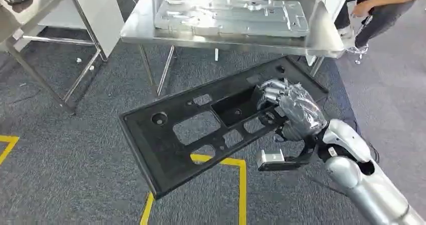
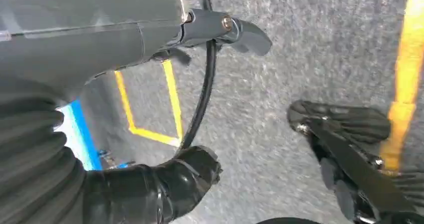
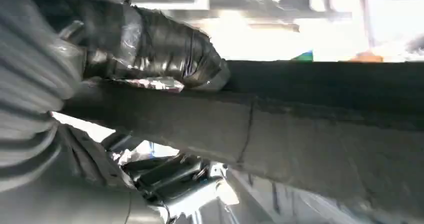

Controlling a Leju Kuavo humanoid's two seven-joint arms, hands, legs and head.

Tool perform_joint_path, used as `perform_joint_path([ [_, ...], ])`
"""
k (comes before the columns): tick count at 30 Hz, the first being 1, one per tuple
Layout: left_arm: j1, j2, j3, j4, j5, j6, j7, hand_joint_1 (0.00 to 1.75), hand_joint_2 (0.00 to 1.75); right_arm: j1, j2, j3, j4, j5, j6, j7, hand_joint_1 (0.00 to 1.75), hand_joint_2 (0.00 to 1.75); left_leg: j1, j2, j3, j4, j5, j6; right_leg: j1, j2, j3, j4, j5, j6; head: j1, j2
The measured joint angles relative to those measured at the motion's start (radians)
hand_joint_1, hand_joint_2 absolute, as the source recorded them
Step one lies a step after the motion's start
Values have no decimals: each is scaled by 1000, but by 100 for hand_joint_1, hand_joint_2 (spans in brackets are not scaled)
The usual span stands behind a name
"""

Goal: Take the parts from the cabinet and place them on the table.

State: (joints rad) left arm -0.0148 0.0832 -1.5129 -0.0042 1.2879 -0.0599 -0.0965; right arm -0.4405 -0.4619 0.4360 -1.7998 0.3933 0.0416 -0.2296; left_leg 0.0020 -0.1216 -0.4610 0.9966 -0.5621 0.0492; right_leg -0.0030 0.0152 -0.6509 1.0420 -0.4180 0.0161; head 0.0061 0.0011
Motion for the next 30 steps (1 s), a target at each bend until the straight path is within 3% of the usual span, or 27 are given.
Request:
perform_joint_path([
  [2,2,-1,0,0,0,0,0,0,175,-10,-5,-9,0,-2,0,11,175,175,-1,9,3,35,34,-10,-2,-2,29,-22,-12,-22,0,0],
  [3,1,1,0,0,0,0,0,0,175,-10,-6,-15,-2,-3,1,19,175,175,-1,33,-19,93,56,-14,-7,-4,62,-39,-17,-30,0,0],
  [4,-3,-2,0,-1,1,0,-2,0,175,-11,-12,-19,-2,-4,2,25,175,175,-3,72,-59,171,90,-20,-8,-8,85,-49,-28,-38,-3,0],
  [5,-9,-3,0,-1,1,-3,-3,0,175,-12,-17,-22,-2,-6,4,29,175,175,0,95,-113,248,96,-25,-8,-10,106,-57,-41,-41,-7,0],
  [7,-12,-4,1,-1,4,-3,-6,0,175,-13,-29,-29,0,-6,13,36,175,175,8,109,-203,321,1,-33,-10,-14,145,-66,-70,-39,-6,0],
  [8,-12,-4,1,-1,6,-4,-6,0,175,-14,-38,-34,0,-7,19,43,175,175,11,112,-234,321,-57,-38,-12,-15,166,-67,-88,-37,-4,0],
  [9,-9,-4,1,-1,6,-4,-6,0,175,-18,-45,-39,2,-10,23,48,175,175,14,114,-254,303,-92,-46,-16,-15,188,-67,-106,-33,-6,0],
  [10,-5,-4,1,-1,6,-4,-6,0,175,-23,-53,-47,4,-12,31,53,175,175,16,115,-265,259,-103,-50,-19,-15,213,-67,-126,-28,-5,0],
  [11,-2,-4,1,-1,6,-4,-6,0,175,-32,-61,-54,6,-17,40,58,175,175,18,117,-268,198,-69,-50,-23,-15,239,-67,-148,-23,-6,0],
  [12,-1,-4,1,-1,6,-4,-6,0,175,-42,-67,-59,8,-21,47,64,175,175,18,122,-268,131,25,-49,-27,-18,261,-68,-168,-17,-5,0],
  [13,6,-4,2,-1,6,-5,-6,0,175,-52,-73,-65,11,-25,52,66,175,175,17,134,-270,60,189,-44,-26,-19,271,-70,-187,-11,-6,0],
  [14,6,-3,2,0,6,-5,-6,0,175,-60,-76,-67,16,-29,59,69,175,175,9,138,-277,46,236,-41,-24,-16,289,-67,-207,-1,-7,0],
  [15,4,-3,2,0,6,-6,-6,0,175,-74,-86,-71,16,-30,64,69,175,175,5,133,-265,57,215,-36,-20,-19,298,-83,-221,9,-6,0],
  [16,-1,-3,2,0,6,-6,-6,0,175,-81,-94,-75,17,-30,68,73,175,175,6,131,-260,50,207,-26,-24,-20,323,-87,-211,18,-8,0],
  [17,-1,-3,2,0,6,-7,-6,0,175,-89,-103,-82,17,-31,70,75,175,175,6,129,-250,47,199,-17,-26,-18,310,-66,-183,21,-6,0],
  [18,-5,-1,2,1,6,-7,-7,0,175,-100,-110,-87,19,-32,72,80,175,175,10,120,-226,37,193,-7,-31,-17,277,-2,-154,26,-6,0],
  [19,0,-1,2,0,6,-6,-7,0,175,-107,-114,-91,22,-32,74,84,175,175,6,118,-202,29,178,-2,-32,-17,236,83,-120,23,-2,0],
  [20,-1,-2,3,0,6,-6,-8,0,175,-117,-121,-95,25,-34,76,84,175,175,4,116,-181,23,162,3,-30,-15,176,172,-112,22,-2,0],
  [21,-4,-1,3,0,6,-6,-8,0,175,-123,-127,-95,28,-36,79,86,175,175,3,114,-158,18,146,8,-27,-14,116,236,-144,22,-2,0],
  [22,-5,-1,3,1,6,-6,-8,0,175,-126,-131,-95,30,-37,85,87,175,175,1,112,-130,12,127,10,-24,-15,66,267,-206,22,0,0],
  [24,-5,-1,3,1,6,-6,-8,0,175,-128,-140,-96,37,-40,87,91,175,175,-3,106,-73,5,89,12,-21,-15,-4,256,-328,19,0,0],
  [25,-5,-1,3,1,6,-6,-8,0,175,-131,-143,-96,39,-42,87,95,175,175,-6,106,-44,4,67,12,-19,-15,-28,227,-351,15,0,0],
  [26,-4,-1,3,1,6,-6,-8,0,175,-134,-147,-96,41,-43,87,98,175,175,-10,106,-10,4,40,10,-18,-15,-48,176,-322,9,0,0],
  [27,-2,-1,3,1,6,-6,-8,0,175,-135,-151,-98,43,-44,87,98,175,175,-13,108,22,4,15,9,-14,-18,-64,113,-220,-2,0,0],
  [28,9,-2,3,0,6,-6,-8,0,175,-135,-153,-97,47,-44,88,99,175,175,-12,108,30,-2,-6,10,-6,-33,-79,46,-37,-19,2,0],
  [29,-1,-7,3,1,6,-7,-8,0,175,-136,-155,-98,52,-44,88,100,175,175,-16,110,55,11,-29,3,10,-35,-91,11,84,-23,-3,0],
  [30,-5,-6,3,1,6,-7,-8,0,175,-139,-155,-97,53,-44,93,100,175,175,-16,110,60,-1,-45,-4,13,-28,-78,22,62,-25,-4,0],
])
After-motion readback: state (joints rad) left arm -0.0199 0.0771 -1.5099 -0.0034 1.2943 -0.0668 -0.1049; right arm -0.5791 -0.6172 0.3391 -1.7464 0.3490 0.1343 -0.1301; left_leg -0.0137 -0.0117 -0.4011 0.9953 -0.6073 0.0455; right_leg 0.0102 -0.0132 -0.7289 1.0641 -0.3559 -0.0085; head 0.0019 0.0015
